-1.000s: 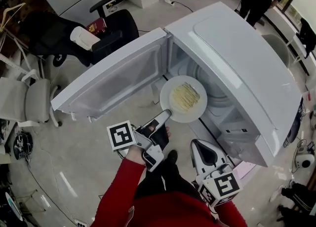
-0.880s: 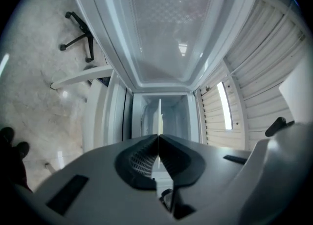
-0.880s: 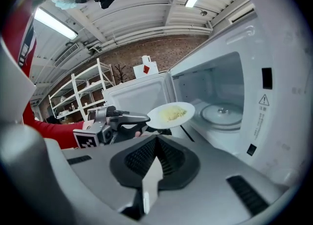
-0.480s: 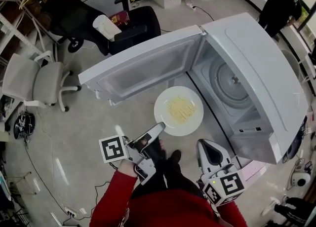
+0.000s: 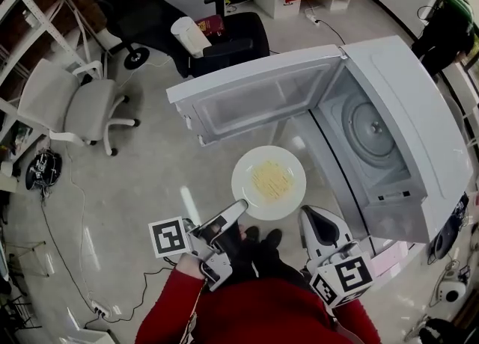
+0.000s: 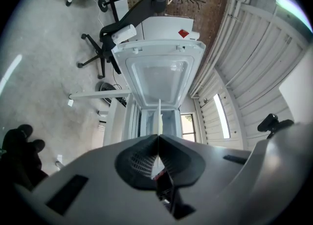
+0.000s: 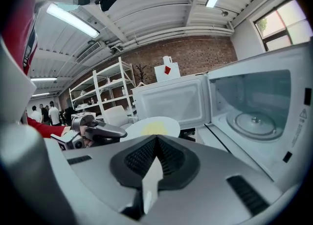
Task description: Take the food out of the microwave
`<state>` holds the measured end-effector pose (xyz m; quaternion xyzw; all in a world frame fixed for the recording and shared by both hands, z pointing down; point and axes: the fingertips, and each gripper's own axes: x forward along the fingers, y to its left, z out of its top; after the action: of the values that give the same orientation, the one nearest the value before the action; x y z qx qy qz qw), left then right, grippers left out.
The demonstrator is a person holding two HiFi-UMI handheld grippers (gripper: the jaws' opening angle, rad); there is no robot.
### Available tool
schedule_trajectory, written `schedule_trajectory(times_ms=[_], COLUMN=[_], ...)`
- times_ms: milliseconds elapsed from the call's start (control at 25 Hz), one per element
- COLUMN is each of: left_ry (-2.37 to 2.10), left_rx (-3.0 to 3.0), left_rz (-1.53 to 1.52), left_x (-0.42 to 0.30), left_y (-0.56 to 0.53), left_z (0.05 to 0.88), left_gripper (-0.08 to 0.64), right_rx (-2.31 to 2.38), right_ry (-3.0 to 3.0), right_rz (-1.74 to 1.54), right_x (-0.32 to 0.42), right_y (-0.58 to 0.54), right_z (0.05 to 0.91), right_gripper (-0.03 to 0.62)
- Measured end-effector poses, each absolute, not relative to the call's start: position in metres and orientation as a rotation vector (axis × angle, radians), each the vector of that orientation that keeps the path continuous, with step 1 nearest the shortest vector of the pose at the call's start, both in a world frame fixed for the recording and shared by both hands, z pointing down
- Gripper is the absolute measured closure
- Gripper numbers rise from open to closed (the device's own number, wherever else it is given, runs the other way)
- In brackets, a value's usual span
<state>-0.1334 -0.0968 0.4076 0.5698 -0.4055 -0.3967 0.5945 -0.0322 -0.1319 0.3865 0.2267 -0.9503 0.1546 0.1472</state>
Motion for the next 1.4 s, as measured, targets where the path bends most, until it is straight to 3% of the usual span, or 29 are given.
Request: schedule_trajectory(times_ms=[600,1400], left_ry=[-1.049,-1.045], left_rx=[1.286,1.286], left_rz=[-1.020,-1.086], left_x=[-0.175,-0.184], left_y=[-0.041,-0.030], left_z=[0.399,0.392], left_gripper=[0.543,0.543], right_rx=[0.389,0.266], right_ry=[-2.813,-2.835], right_rz=[0.342,0.249], right_x=[-0.094,-0.111], right_y=[-0.101,-0.081], right_z=[0.372,0.365], right_gripper=[0.583,0.583])
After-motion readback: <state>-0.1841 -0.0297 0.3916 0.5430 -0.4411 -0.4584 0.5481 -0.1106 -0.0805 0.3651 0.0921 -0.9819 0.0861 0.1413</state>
